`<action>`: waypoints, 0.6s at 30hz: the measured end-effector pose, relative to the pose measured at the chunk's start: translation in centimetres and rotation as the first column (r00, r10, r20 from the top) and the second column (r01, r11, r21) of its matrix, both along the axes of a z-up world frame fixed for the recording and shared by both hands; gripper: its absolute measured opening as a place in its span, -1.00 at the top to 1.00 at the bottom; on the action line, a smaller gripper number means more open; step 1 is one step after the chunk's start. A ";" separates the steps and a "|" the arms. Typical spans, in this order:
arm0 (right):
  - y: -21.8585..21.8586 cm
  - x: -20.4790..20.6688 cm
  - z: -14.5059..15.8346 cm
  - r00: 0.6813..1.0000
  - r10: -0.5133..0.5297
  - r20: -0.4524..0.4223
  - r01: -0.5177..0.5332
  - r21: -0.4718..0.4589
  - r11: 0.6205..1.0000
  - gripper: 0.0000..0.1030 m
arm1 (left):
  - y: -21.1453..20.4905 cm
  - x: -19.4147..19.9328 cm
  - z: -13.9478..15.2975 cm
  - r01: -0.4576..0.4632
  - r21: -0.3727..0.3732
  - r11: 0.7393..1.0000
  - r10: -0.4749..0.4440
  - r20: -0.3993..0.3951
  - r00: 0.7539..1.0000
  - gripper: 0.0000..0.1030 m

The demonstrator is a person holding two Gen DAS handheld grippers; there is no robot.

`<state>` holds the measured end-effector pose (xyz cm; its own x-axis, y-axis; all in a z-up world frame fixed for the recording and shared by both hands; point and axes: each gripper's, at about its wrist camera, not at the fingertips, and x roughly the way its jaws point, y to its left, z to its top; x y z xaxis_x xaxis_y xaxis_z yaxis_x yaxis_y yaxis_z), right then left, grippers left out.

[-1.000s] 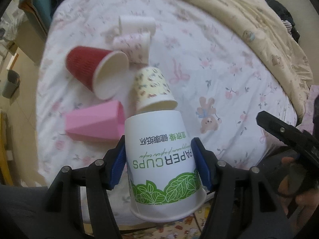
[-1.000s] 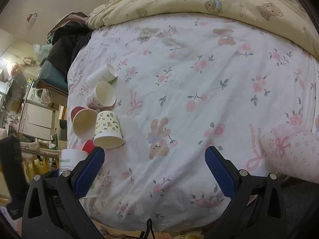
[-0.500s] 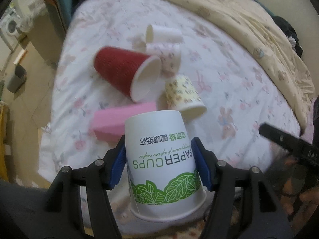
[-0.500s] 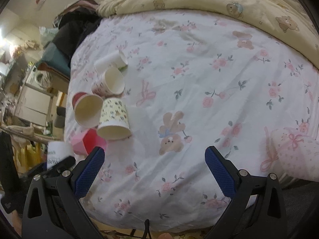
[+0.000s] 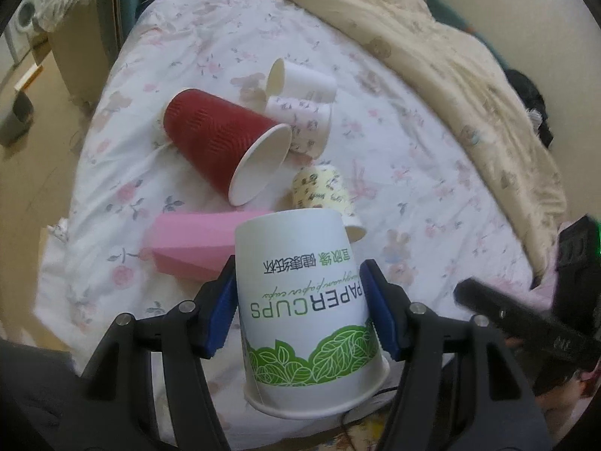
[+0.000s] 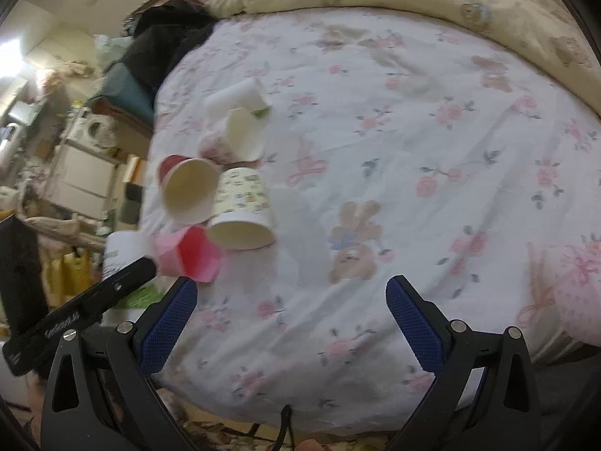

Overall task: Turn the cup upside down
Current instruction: 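Rotate the held white cup with the left tool so its rim faces down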

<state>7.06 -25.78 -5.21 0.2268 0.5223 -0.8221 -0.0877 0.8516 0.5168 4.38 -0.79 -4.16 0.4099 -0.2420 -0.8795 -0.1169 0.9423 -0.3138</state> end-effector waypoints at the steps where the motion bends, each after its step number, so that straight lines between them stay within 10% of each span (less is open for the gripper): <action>1: 0.1 -0.1 0.0 1.000 0.011 -0.010 -0.010 0.046 0.999 -0.99 | -0.1 0.0 0.1 -0.001 0.006 1.000 0.001 0.004 1.000 -0.15; 8: 2.6 -0.7 -0.2 0.987 0.148 -0.063 -0.129 0.236 0.963 -1.00 | -0.1 0.0 -0.3 -0.001 -0.064 0.998 0.000 -0.010 1.000 -0.15; 18: 4.7 -1.2 -0.8 0.971 0.224 -0.088 -0.195 0.253 0.948 -0.99 | -0.7 -0.1 0.3 0.034 -0.128 0.991 -0.034 0.009 0.999 -0.13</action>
